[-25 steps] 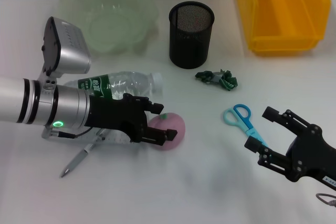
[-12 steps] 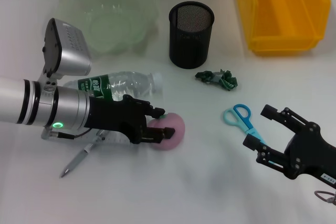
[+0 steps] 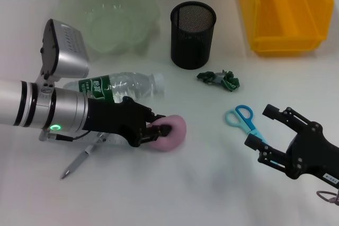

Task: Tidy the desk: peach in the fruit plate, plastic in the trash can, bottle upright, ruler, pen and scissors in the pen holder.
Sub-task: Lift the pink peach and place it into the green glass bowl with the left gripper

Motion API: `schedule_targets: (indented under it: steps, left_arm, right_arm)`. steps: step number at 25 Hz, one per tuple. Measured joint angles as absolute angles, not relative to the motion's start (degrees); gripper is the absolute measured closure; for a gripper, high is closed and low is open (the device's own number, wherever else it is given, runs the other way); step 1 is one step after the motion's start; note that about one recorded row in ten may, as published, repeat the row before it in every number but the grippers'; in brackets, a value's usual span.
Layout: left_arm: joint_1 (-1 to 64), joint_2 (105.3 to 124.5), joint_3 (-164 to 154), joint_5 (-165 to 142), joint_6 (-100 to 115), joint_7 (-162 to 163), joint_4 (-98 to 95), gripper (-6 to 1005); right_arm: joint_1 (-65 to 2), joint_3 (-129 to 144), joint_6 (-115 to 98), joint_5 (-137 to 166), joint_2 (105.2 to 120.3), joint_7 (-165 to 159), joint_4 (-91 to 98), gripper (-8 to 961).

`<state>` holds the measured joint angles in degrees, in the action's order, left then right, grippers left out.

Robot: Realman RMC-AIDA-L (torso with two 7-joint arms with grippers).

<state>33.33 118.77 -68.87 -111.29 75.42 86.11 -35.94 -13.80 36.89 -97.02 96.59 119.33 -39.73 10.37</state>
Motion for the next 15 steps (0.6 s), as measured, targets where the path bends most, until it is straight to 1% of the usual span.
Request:
schedule_targets:
  steps: [6,9,15]
  left_arm:
    - [32.49,118.54,-67.61,-109.17,78.53,87.69,-38.42,784]
    - [30.93,118.51,-63.54,-104.31,80.45,87.82,-42.48,797]
    - [31.03,118.52,-57.54,-97.62,75.36,85.85,-43.81,842]
  right_arm:
    - [-14.18,36.74,-96.69,96.59,119.36,-39.73,9.95,139]
    - [-14.49,36.73,-96.67,96.59,119.36,-39.73,9.60,139]
    - [-15.46,36.74,-96.73,96.59,119.39,-39.32,8.75,138]
